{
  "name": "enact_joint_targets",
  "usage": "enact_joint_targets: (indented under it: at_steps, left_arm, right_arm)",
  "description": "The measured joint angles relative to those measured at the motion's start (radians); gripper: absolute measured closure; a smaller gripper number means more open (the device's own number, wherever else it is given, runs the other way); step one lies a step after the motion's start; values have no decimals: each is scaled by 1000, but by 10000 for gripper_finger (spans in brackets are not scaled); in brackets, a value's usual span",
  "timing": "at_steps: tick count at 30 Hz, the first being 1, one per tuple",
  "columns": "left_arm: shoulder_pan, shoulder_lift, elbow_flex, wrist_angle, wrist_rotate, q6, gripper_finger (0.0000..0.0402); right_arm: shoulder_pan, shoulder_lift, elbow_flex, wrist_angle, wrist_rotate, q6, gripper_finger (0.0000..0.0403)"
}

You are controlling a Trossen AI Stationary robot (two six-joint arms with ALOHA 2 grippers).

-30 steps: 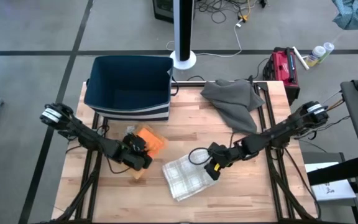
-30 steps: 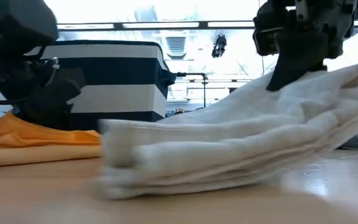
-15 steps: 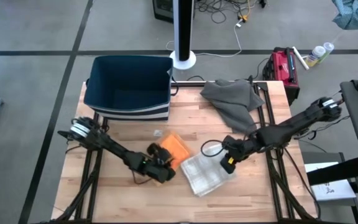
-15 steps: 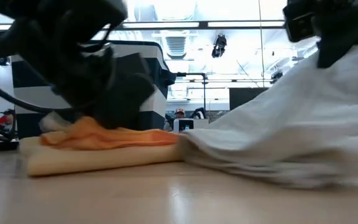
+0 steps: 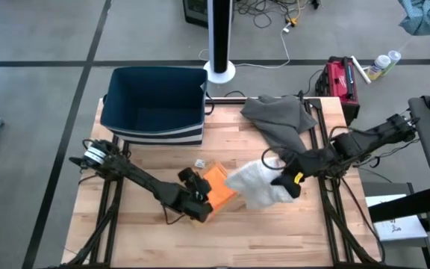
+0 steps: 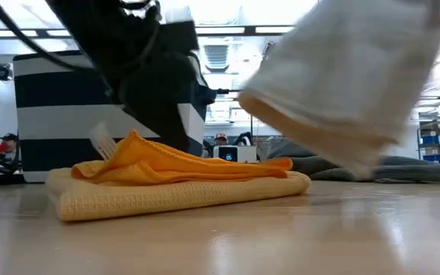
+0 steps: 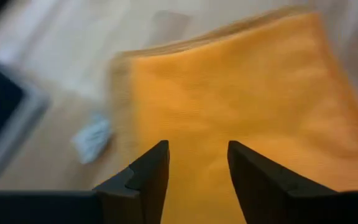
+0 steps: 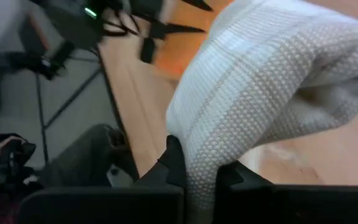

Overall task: Fold towel
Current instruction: Stack the white patterned kitchen towel on top of the orange towel

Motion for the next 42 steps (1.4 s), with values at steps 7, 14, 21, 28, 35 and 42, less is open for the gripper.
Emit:
enact_joint_targets:
  at_steps: [7, 14, 21, 28, 35, 42]
  left_arm:
    - [-53, -135, -16, -299, -83, -135, 221]
    - [-168, -301, -219, -314, -201, -293, 225]
    - [-323, -475, -472, -70, -299, -314, 249]
    - [-406, -616, -559, -58, -276, -310, 275]
    - [-417, -745, -573, -159, -213, -307, 283]
    - [-417, -803, -577, -173, -238, -258, 266]
  right_arm:
    - [4, 134, 160, 23, 21, -70, 392]
    - [5, 343, 294, 194, -81, -131, 392]
    - [4, 572, 447, 285, -137, -138, 392]
    - [-30, 747, 557, 362, -170, -90, 392]
    - [-70, 825, 571, 507, -216, -23, 392]
    - [-151, 839, 564, 415, -217, -68, 392]
